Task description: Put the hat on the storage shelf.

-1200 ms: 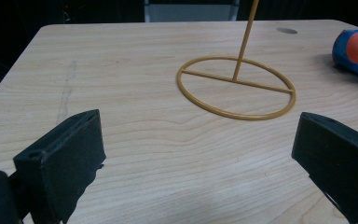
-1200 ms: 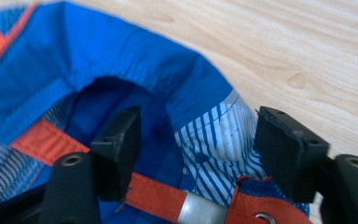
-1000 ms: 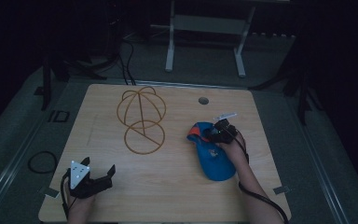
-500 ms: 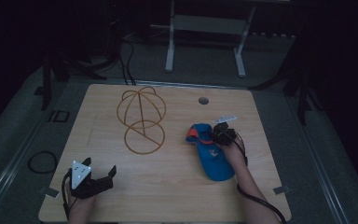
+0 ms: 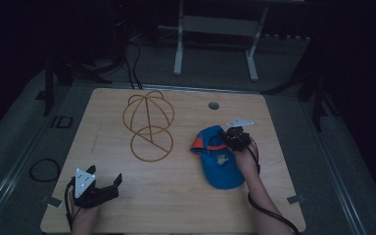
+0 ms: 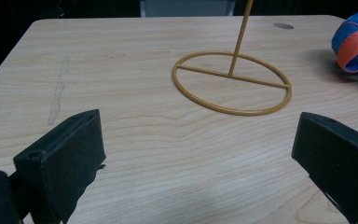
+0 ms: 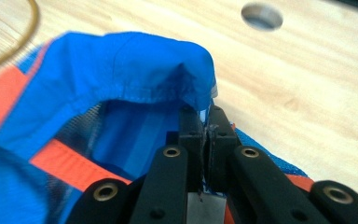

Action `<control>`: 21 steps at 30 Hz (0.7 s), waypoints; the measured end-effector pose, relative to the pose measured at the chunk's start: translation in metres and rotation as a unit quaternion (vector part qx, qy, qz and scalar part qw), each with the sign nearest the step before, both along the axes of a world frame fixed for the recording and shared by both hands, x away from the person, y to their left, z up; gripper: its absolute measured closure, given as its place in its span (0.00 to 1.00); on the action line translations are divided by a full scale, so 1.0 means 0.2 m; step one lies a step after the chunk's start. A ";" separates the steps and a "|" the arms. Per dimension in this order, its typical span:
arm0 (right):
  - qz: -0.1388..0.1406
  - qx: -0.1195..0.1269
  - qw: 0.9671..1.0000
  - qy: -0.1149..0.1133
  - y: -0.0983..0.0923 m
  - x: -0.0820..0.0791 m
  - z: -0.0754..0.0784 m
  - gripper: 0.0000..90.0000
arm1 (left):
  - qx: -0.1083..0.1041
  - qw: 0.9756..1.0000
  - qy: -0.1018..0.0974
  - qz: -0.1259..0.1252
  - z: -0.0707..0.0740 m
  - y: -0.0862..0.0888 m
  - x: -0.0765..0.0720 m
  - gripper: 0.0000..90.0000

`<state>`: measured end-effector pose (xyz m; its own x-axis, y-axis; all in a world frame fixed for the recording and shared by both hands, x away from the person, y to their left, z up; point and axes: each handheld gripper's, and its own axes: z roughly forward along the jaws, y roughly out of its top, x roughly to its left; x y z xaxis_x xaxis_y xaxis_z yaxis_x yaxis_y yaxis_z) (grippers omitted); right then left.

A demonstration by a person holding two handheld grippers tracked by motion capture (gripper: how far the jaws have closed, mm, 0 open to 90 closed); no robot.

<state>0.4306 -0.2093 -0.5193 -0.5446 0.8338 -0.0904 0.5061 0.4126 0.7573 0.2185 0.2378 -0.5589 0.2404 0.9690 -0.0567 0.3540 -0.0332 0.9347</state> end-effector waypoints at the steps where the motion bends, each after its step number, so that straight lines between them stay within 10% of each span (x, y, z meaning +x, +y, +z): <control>1: 0.001 0.004 1.000 -0.005 0.00 -0.01 0.02 0.97 | 0.001 1.000 0.000 0.001 0.00 0.00 0.00 0.03; 21: 0.014 0.055 0.994 -0.094 -0.02 -0.21 0.41 0.97 | -0.002 1.000 -0.005 -0.008 0.01 -0.01 0.00 0.03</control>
